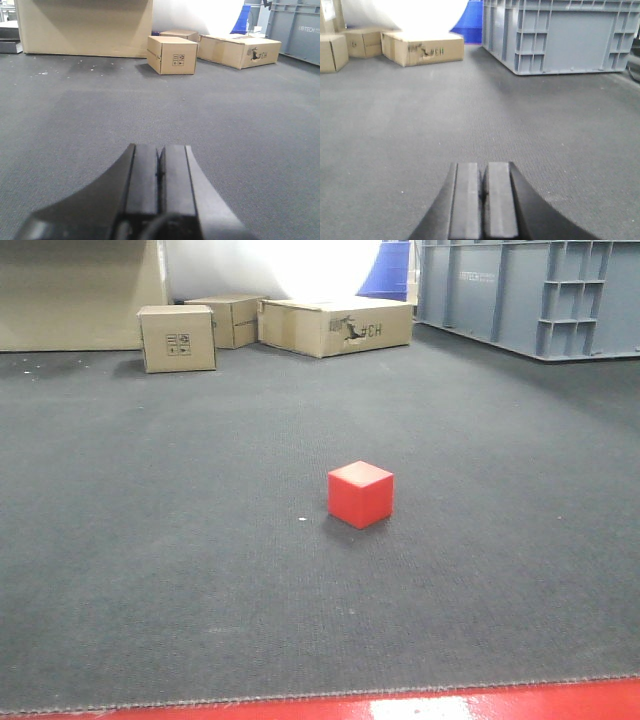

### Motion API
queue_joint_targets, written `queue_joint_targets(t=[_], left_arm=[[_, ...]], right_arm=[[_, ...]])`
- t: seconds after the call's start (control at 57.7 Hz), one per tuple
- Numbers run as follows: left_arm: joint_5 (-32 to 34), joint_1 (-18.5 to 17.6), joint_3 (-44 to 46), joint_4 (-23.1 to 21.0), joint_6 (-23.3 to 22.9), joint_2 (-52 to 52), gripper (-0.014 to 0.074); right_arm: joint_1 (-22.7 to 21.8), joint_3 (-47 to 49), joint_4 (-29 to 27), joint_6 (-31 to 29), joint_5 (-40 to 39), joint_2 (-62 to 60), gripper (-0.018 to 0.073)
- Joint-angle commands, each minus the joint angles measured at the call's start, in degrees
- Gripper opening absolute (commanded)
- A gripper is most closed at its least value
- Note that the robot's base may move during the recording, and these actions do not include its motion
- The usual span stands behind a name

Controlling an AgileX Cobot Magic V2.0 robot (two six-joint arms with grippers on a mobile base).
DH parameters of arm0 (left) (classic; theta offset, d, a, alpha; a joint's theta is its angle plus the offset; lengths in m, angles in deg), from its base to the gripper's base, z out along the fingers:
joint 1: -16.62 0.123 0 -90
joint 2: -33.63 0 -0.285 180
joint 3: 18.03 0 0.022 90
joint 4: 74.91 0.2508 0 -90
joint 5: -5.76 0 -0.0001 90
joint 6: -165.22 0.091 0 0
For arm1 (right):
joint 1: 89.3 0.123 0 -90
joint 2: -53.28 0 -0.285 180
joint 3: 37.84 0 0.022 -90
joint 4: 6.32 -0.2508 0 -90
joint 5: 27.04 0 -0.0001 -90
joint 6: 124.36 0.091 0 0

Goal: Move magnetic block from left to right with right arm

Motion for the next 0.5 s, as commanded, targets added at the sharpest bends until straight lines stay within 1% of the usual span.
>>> queue_joint_targets(t=[0.0,0.485], left_arm=[[4.8,0.0,-0.5,-0.3,-0.3,-0.5,-0.0126],[4.8,0.0,-0.5,-0.3,-0.3,-0.5,-0.0126]], right_arm=[[-0.4,-0.3,0.1,-0.6,-2.9,-1.4,0.0062],[-0.4,-0.3,0.1,-0.6,-2.9,-1.5,0.0062]])
